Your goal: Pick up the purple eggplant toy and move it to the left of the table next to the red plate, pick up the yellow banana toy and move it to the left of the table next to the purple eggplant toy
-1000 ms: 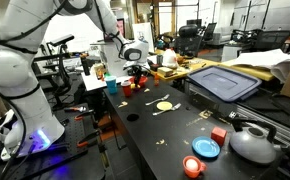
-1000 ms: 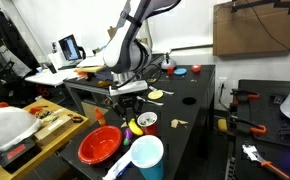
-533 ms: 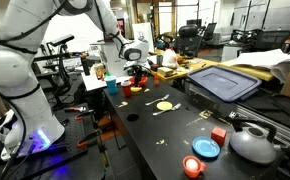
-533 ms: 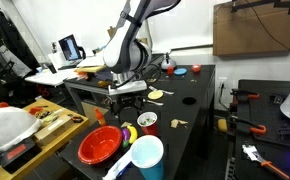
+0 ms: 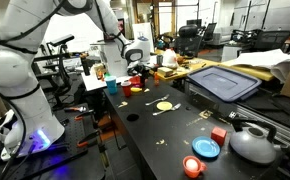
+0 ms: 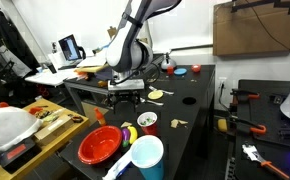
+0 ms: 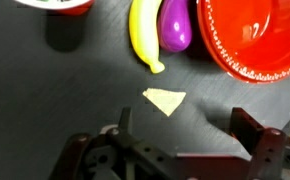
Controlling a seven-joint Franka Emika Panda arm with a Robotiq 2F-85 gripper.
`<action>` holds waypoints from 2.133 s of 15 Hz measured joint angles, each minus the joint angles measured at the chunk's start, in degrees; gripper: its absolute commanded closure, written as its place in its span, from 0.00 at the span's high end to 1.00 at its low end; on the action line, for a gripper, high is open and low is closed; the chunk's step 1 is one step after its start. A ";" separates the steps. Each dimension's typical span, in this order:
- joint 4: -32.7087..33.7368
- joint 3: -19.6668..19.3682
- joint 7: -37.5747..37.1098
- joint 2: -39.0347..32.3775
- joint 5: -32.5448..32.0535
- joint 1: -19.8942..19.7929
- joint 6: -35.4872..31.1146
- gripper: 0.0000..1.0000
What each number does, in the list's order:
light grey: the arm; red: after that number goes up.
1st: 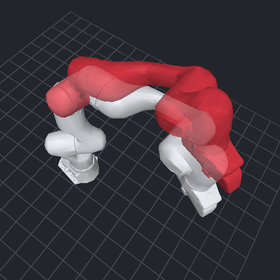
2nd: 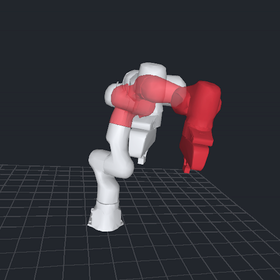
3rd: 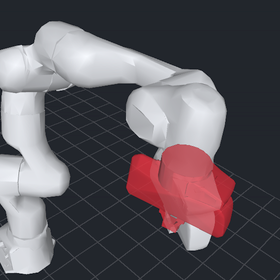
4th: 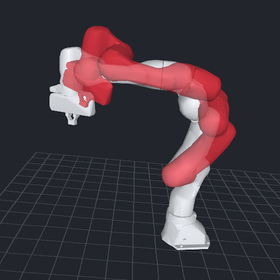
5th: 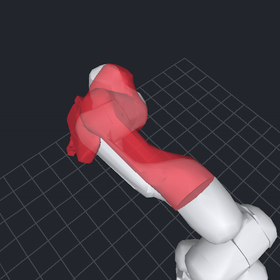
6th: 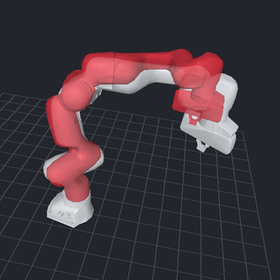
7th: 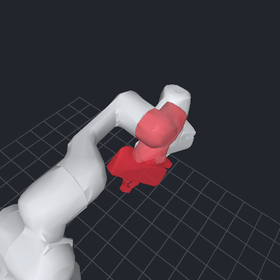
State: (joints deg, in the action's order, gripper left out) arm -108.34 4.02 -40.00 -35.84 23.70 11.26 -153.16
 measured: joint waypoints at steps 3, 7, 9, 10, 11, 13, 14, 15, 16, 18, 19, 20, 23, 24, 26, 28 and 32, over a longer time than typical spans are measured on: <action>-1.02 -2.36 0.01 0.00 -1.09 0.34 -4.30 1.00; -2.65 -7.37 -0.02 -0.02 -4.61 1.66 -8.60 1.00; -3.25 -10.69 -0.12 -0.04 -6.93 2.79 -9.12 1.00; -3.48 -12.49 -0.20 -0.04 -8.25 3.41 -9.13 1.00; -3.67 -14.37 -0.44 -0.03 -9.76 4.09 -9.13 1.00; -3.96 -18.67 -0.96 -0.02 -13.82 5.71 -8.21 1.00; -4.03 -20.70 -1.11 0.00 -15.80 6.43 -7.29 1.00; -4.04 -22.40 -1.19 0.05 -17.62 6.90 -6.14 1.00; -4.04 -23.95 -1.23 0.21 -19.72 7.24 -3.97 1.00; -3.98 -25.93 -1.24 0.89 -24.11 7.23 2.20 1.00; -3.92 -26.36 -1.24 1.40 -26.17 6.92 5.41 1.00; -3.85 -26.40 -1.18 1.99 -28.08 6.38 8.51 1.00; -3.61 -25.13 0.27 4.15 -32.15 3.85 17.30 1.00; -3.56 -24.29 1.47 5.00 -32.93 2.63 19.87 1.00; -3.44 -22.32 4.67 6.75 -34.08 -0.02 24.47 1.00; -3.34 -20.47 8.79 8.50 -34.57 -2.49 28.56 1.00; -3.35 -17.67 17.21 11.76 -35.91 -5.92 35.53 1.00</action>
State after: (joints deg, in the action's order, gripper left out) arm -111.69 -13.66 -22.79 -24.07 -12.21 5.34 -117.63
